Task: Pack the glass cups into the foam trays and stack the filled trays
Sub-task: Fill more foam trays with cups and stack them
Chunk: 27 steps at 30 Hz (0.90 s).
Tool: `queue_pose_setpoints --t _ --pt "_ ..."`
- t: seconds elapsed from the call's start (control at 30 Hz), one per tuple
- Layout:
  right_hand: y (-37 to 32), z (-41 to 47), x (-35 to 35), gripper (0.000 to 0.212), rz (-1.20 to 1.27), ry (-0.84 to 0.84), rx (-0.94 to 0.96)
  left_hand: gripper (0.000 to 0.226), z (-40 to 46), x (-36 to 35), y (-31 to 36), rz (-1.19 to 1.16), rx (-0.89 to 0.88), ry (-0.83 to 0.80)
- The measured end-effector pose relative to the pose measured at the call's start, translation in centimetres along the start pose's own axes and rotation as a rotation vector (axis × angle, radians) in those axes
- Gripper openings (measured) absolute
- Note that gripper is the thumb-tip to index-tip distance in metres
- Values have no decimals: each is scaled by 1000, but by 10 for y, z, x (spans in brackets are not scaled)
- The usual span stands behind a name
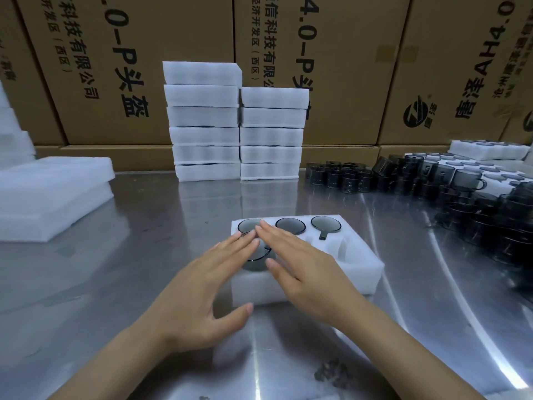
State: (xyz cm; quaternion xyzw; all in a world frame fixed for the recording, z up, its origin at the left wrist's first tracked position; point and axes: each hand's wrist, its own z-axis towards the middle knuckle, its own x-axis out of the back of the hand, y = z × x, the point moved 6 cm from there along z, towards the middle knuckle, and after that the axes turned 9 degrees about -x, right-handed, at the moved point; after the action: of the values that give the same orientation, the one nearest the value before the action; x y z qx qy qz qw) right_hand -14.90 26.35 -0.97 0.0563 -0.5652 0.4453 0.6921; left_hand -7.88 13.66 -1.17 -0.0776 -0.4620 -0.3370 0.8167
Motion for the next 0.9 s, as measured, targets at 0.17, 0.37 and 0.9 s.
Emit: queue_pose_setpoints --t 0.17,0.37,0.9 --pt "1 0 -1 51 -52 -47 -31 80 -3 -8 2 120 22 -31" --pt "0 -1 -10 51 -245 -61 -56 80 -1 -13 1 175 55 -62" --pt "117 -1 84 43 199 637 -613 63 -9 -15 -25 -143 221 158"
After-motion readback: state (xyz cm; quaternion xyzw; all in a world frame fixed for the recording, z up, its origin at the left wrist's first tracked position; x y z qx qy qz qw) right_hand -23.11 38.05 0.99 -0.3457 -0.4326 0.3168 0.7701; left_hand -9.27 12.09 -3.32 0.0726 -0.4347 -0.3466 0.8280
